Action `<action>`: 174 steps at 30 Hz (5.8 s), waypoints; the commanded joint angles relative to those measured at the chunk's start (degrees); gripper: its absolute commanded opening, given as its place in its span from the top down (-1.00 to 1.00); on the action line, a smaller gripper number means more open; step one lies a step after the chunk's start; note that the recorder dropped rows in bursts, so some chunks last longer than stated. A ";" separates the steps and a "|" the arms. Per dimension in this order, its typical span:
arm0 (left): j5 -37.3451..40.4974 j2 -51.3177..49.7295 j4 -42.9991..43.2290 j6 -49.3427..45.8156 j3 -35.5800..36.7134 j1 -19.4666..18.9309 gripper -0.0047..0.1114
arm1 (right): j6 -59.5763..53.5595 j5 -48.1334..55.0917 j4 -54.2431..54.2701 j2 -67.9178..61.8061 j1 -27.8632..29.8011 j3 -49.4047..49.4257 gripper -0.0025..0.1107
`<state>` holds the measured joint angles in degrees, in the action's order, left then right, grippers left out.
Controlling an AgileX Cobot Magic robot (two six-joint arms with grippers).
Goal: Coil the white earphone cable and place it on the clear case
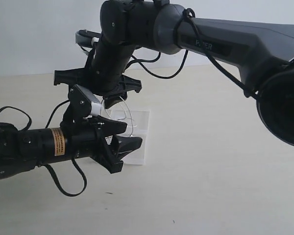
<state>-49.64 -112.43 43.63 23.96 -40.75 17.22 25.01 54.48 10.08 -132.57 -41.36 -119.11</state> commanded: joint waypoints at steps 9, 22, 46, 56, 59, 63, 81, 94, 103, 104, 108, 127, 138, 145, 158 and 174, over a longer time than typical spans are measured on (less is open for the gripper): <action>1.28 -0.87 -6.18 -1.46 -2.39 0.18 0.15 | -0.54 -0.02 2.04 0.39 0.00 -0.61 -0.21; 1.18 -0.41 -8.08 -1.26 -2.39 0.18 0.26 | -0.54 -4.05 4.46 0.39 0.12 -0.61 -0.21; 7.34 2.58 -3.78 3.40 0.80 0.18 0.92 | -0.54 -2.63 0.28 0.39 0.20 -0.61 -0.21; 7.98 6.12 -3.75 3.81 2.71 0.18 0.92 | -0.83 0.44 -3.53 0.39 0.20 -0.61 -0.22; 8.67 6.12 -3.21 4.70 2.71 0.18 0.92 | -1.02 0.53 -3.54 0.39 0.20 -0.61 -0.22; 8.40 6.12 -2.82 4.58 2.71 0.18 0.92 | -0.97 0.53 -3.90 0.39 0.20 -0.61 -0.22; 5.75 5.91 -1.79 8.22 1.94 0.43 0.11 | 5.49 2.55 -25.55 3.65 0.20 -0.61 -0.22; 3.82 7.41 -0.76 9.38 1.94 3.51 0.11 | 6.30 13.17 -39.16 5.45 0.20 -0.61 -0.01; 20.18 11.76 8.89 20.80 1.94 3.51 0.14 | 3.03 15.49 -41.89 5.45 0.99 -0.61 0.00; 20.31 12.08 11.87 23.20 1.94 3.51 0.14 | 2.80 15.49 -41.89 5.45 1.09 -0.61 0.00; 19.94 12.33 14.07 26.06 1.94 3.51 0.14 | -1.71 15.49 -40.51 5.45 1.13 -0.61 0.02; 33.62 21.29 22.26 38.77 -1.26 3.51 0.37 | -7.08 15.49 -30.94 7.51 8.65 -0.61 0.96; 51.68 48.40 19.10 45.51 5.89 3.51 0.92 | -6.47 15.49 -20.54 29.67 8.65 24.35 0.96; 51.64 72.61 18.97 45.39 13.21 3.51 0.92 | -10.38 -2.37 -6.54 56.27 1.71 60.90 0.96; 51.64 80.07 19.07 45.16 13.21 3.51 0.92 | -10.48 0.60 2.89 61.92 1.33 63.59 0.96; 51.64 80.06 19.07 45.16 13.21 3.40 0.92 | -22.35 -32.36 -3.46 120.25 34.80 81.45 0.96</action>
<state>1.69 -32.59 63.15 69.19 -27.76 20.58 5.07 21.75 6.93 -19.09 -10.63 -42.79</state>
